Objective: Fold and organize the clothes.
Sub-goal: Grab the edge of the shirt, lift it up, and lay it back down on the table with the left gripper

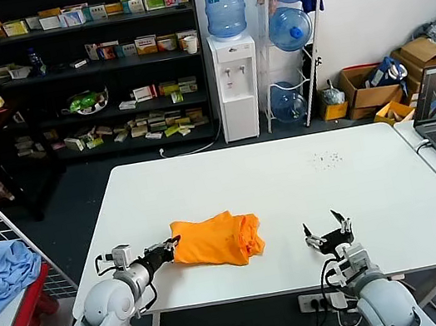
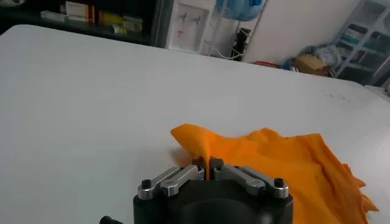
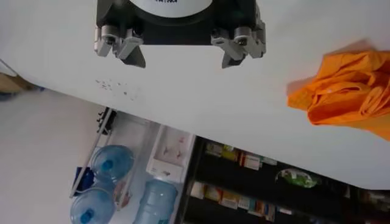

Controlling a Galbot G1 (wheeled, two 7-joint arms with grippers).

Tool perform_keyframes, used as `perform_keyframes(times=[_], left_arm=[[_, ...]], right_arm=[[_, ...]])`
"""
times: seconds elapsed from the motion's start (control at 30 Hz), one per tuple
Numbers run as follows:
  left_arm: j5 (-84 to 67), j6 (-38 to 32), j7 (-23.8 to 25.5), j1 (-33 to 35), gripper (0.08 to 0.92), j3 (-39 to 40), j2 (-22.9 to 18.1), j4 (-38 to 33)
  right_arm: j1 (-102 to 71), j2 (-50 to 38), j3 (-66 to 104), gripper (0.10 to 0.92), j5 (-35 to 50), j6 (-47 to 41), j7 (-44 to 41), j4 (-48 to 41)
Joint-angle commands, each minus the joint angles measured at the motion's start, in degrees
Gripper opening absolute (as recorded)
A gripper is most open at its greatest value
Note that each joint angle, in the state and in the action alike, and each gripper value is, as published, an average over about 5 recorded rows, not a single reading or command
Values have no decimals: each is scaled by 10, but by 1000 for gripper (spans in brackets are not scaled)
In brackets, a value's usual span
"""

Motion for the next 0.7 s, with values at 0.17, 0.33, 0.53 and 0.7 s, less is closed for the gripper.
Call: perform_keyframes(times=[0.17, 0.33, 0.53, 0.7], left_arm=[[20, 23, -57, 33, 131, -72, 122, -11], [81, 15, -62, 22, 131, -90, 171, 38], [172, -23, -76, 0, 131, -98, 218, 100], [226, -50, -79, -15, 131, -99, 255, 137]], right_arm=[[9, 3, -24, 823, 0, -2, 2, 4], [17, 5, -34, 823, 1, -3, 2, 5], [27, 4, -42, 823, 4, -2, 1, 3], [37, 7, -49, 823, 5, -2, 1, -1]])
